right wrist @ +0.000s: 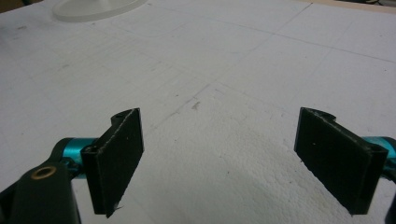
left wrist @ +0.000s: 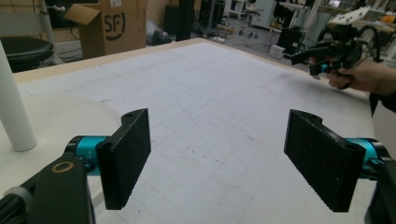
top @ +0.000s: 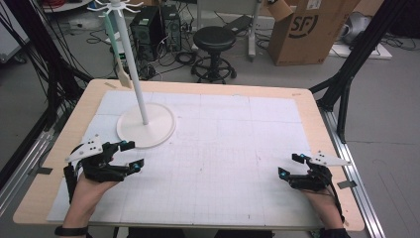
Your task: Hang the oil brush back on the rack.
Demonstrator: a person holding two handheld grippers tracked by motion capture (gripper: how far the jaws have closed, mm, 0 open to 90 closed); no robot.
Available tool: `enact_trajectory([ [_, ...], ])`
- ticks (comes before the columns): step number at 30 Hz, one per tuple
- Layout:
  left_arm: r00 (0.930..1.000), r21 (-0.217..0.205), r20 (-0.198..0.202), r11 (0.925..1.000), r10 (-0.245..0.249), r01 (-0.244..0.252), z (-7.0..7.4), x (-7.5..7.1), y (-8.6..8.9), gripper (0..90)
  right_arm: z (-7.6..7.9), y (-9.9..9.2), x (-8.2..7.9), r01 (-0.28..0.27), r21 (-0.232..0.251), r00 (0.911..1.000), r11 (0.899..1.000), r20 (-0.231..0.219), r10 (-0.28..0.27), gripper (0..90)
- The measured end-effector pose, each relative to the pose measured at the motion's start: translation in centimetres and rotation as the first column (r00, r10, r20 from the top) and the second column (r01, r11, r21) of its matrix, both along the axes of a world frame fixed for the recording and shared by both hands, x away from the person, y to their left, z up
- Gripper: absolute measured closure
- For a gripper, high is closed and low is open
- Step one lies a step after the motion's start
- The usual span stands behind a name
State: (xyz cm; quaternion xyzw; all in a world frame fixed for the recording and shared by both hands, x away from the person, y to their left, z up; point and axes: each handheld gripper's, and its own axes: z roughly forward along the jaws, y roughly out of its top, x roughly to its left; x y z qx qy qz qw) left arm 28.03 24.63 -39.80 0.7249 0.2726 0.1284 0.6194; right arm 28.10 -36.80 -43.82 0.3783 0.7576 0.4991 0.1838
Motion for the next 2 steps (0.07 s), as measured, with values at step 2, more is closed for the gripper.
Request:
enact_trajectory([
  [2, 1.0, 0.003, 0.0, 1.0, 0.004, -0.004, -0.04, 0.02, 0.01, 23.3, -0.03, 0.02, -0.03, 0.0, 0.001, 1.0, 1.0, -0.009, 0.0, 15.0],
])
